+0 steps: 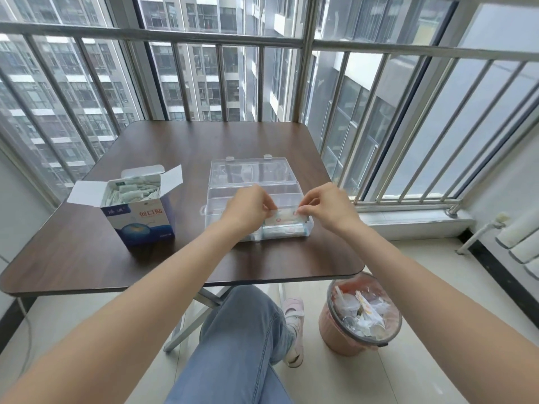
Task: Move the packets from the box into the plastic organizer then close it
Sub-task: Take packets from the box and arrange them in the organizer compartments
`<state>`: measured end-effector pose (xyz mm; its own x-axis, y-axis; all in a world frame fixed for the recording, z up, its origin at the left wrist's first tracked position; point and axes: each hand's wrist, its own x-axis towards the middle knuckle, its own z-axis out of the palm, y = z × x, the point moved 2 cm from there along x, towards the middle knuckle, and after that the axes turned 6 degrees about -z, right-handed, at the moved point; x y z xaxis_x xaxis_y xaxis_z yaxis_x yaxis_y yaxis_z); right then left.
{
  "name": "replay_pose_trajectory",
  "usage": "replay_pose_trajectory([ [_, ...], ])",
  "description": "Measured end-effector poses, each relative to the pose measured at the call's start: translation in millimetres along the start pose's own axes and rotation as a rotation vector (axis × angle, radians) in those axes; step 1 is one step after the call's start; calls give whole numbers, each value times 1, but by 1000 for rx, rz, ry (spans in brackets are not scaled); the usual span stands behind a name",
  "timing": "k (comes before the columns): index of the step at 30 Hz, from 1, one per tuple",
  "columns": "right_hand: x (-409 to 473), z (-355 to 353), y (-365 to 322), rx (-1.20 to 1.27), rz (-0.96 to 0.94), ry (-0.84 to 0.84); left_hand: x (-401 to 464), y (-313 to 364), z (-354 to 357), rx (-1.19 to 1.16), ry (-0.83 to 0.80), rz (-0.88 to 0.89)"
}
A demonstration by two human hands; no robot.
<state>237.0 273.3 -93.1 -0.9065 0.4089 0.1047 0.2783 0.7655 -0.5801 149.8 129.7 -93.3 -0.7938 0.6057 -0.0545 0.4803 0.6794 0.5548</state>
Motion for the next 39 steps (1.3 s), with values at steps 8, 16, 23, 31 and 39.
replay_pose_trajectory([
  [8,-5,13,-14,-532,-129,-60,-3,15,12,532,55,48],
  [16,-6,16,-27,-772,-209,-160,-10,30,12,871,95,125],
  [23,-2,14,-28,-894,-235,-212,-5,27,9,801,43,36],
  [31,-2,11,-28,-807,-234,-153,-4,19,3,721,67,21],
  [39,-13,5,-35,-693,-252,17,-27,2,-22,501,192,112],
])
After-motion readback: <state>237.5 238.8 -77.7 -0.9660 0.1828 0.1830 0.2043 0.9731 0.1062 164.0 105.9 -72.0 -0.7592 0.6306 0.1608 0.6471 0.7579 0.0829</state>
